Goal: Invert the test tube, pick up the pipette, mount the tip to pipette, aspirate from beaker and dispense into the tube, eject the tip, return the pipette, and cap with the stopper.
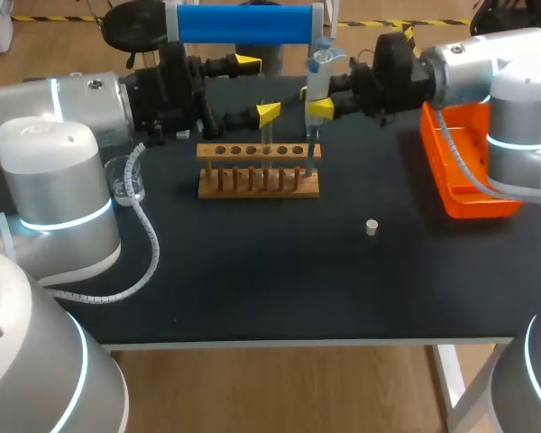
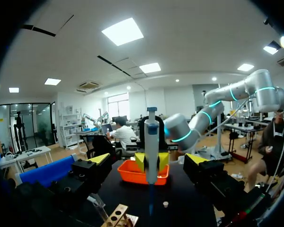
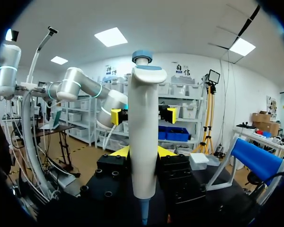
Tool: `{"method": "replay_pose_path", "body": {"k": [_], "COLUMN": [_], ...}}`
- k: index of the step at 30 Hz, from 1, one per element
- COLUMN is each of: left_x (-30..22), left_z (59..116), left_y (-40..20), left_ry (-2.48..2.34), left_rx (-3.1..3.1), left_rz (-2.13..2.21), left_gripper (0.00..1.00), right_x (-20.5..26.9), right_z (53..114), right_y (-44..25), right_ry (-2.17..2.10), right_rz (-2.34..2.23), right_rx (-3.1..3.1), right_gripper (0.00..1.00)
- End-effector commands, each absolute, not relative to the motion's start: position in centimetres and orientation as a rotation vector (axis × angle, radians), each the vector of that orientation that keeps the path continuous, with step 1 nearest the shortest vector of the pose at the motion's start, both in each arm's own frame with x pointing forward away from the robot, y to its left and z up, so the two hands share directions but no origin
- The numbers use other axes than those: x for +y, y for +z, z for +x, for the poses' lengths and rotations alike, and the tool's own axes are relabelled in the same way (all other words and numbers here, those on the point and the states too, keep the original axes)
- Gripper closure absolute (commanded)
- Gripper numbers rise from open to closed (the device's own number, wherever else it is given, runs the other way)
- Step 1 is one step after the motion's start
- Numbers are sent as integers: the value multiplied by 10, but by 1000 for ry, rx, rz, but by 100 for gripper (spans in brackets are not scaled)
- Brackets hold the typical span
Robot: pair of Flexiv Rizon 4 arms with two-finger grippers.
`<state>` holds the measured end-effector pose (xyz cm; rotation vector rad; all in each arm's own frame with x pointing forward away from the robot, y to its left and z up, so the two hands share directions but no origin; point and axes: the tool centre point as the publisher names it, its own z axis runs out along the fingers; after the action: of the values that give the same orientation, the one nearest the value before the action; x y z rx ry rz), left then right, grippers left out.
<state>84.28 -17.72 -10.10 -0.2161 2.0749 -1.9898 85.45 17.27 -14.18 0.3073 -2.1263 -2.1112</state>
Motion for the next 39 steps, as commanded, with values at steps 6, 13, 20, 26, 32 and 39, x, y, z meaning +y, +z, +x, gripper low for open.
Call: {"method": "replay_pose_path", "body": {"k": [6,13,20,26,32,39], "left_x": [-177,-177,-177,-177,-177,-177], "left_z": [842,842,842,842,842,842], "left_y": [-102,-102,-102,-102,-102,-102], "left_ry": [-1992,-1992,-1992,-1992,-1992,-1992], "left_rx": [2071,2071,2071,2071,2071,2071], "left_rz": [-215,-215,-215,-215,-215,-215], "left_gripper": [0,0,0,0,0,0], "right_x": [162,162,155,120,79,33], "right_z": [853,853,856,865,873,877], "right_y": [-140,-140,-136,-128,-115,-98], "right_ry": [-2110,-2110,-2116,-2104,-2103,-2103], "right_rz": [302,302,304,285,310,374], "right_rx": [-2125,-2125,-2135,-2182,-2204,-2221], "right_gripper": [100,100,100,100,100,100]}}
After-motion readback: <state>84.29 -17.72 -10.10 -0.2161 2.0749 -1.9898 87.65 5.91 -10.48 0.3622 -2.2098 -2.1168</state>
